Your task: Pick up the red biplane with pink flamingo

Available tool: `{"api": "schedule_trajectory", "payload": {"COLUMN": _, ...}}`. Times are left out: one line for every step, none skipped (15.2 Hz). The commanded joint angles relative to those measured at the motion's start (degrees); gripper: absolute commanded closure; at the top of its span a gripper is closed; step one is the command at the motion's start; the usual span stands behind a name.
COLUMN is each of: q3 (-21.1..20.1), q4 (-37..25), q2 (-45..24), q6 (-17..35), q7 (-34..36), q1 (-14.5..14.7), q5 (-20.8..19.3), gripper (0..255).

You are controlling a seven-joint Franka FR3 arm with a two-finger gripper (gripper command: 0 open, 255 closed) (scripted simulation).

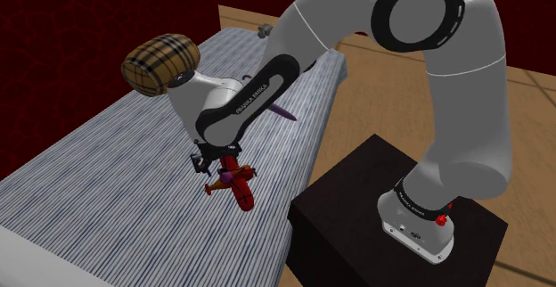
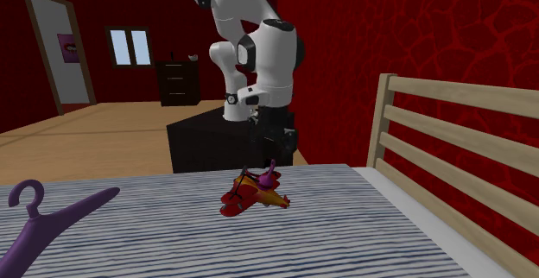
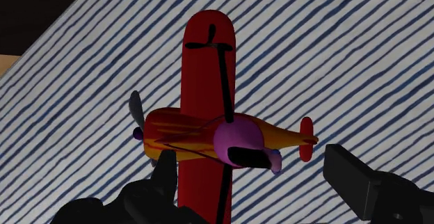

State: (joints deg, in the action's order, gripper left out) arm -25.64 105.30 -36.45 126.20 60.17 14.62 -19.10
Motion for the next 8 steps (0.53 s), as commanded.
{"api": "schedule_trajectory", "payload": {"q3": 0.5, "q4": -0.3, "q2": -1.3, "q6": 1.0, "q7": 0.5, "q1": 0.5, "q5": -0.6, "gripper": 0}}
{"api": "schedule_trajectory", "payload": {"q3": 0.7, "q4": -0.4, "q2": -1.9, "q6": 1.4, "q7": 0.6, "q1": 0.6, "q5": -0.9, "gripper": 0}}
{"api": "schedule_trajectory", "payload": {"q3": 0.9, "q4": -0.5, "q2": -2.5, "q6": 1.9, "q7": 0.8, "q1": 0.8, "q5": -1.1, "gripper": 0}}
{"api": "schedule_trajectory", "payload": {"q3": 1.3, "q4": -0.7, "q2": -3.4, "q6": 2.6, "q7": 1.0, "q1": 1.0, "q5": -1.5, "gripper": 0}}
{"api": "schedule_trajectory", "payload": {"q3": 1.3, "q4": -0.7, "q2": -3.4, "q6": 2.6, "q7": 1.0, "q1": 1.0, "q5": -1.5, "gripper": 0}}
{"api": "schedule_trajectory", "payload": {"q3": 1.3, "q4": -0.7, "q2": -3.4, "q6": 2.6, "q7": 1.0, "q1": 1.1, "q5": -1.5, "gripper": 0}}
{"api": "schedule_trajectory", "payload": {"q3": 1.3, "q4": -0.8, "q2": -3.5, "q6": 2.6, "q7": 1.0, "q1": 1.1, "q5": -1.5, "gripper": 255}}
{"api": "schedule_trajectory", "payload": {"q3": 1.3, "q4": -0.8, "q2": -3.4, "q6": 2.6, "q7": 1.0, "q1": 1.0, "q5": -1.5, "gripper": 255}}
